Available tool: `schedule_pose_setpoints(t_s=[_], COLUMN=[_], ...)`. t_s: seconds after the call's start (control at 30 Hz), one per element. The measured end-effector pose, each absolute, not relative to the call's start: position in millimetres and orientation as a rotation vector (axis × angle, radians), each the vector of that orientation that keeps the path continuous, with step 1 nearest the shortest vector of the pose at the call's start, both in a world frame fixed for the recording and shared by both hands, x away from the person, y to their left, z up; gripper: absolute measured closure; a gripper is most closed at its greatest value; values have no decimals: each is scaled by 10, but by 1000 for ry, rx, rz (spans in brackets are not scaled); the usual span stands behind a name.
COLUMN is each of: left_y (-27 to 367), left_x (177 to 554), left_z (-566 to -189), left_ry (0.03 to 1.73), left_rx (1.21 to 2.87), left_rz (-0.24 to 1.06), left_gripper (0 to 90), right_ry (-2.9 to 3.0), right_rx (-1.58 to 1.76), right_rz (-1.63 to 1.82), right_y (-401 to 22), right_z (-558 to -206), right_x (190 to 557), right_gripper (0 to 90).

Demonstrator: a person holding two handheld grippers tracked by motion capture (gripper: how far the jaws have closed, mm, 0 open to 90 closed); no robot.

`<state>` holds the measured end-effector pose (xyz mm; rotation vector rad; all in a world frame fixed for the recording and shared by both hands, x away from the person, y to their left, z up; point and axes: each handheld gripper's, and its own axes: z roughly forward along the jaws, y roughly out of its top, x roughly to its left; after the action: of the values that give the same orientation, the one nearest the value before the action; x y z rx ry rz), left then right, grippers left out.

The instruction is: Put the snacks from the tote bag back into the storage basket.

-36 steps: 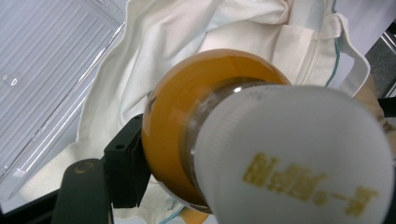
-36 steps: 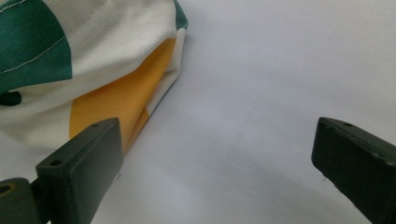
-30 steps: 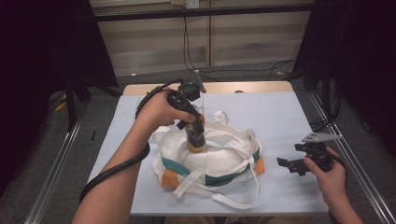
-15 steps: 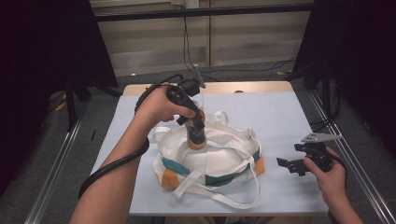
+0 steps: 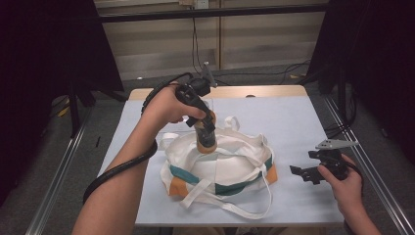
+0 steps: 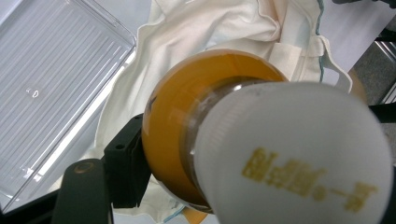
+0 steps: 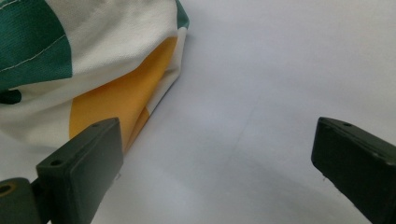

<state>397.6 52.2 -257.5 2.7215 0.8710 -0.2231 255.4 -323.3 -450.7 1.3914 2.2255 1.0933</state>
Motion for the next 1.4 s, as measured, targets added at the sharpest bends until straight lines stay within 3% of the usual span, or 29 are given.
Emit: schedule_pose_setpoints(t_s=[1.4], left_y=[439], left_x=[4223], left_z=[-2506], left_ry=[878], left_rx=[2737], left_rz=[-191], left_gripper=[300], right_ry=[2206], right_rx=[1410], right_rz=[1116], right_y=[-3278], right_z=[-4506], right_x=[2556], right_gripper=[21])
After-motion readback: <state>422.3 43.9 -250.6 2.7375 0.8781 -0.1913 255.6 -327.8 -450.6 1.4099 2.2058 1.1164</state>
